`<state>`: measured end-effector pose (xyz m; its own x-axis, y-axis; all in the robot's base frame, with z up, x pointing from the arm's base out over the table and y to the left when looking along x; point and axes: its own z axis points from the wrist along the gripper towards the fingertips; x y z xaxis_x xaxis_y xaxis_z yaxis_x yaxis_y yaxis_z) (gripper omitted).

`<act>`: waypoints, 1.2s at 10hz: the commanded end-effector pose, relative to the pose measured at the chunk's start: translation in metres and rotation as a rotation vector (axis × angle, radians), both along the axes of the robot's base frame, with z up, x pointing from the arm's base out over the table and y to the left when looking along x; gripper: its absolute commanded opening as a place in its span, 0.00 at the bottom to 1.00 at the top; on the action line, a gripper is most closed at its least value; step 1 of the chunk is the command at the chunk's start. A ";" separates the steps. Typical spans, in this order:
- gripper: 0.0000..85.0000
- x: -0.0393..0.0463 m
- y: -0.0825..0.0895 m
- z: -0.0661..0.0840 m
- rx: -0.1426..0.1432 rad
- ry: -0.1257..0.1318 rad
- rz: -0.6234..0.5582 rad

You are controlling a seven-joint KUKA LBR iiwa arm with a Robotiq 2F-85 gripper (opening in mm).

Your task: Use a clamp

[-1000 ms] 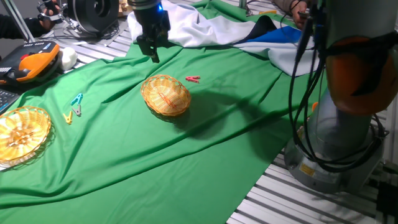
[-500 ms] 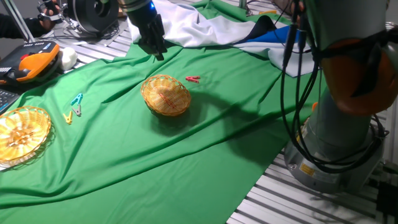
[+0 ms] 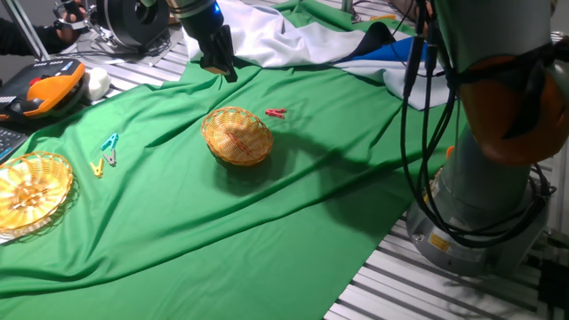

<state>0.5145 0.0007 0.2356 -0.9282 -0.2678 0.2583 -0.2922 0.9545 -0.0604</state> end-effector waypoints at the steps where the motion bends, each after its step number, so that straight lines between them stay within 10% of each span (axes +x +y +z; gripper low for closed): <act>1: 0.00 0.0000 0.000 0.000 0.000 0.000 0.001; 7: 0.00 0.0001 0.000 0.000 -0.008 -0.006 -0.041; 9: 0.00 0.0001 0.000 0.000 -0.008 -0.049 -0.062; 12: 0.00 0.0001 0.000 0.000 0.061 -0.092 -0.080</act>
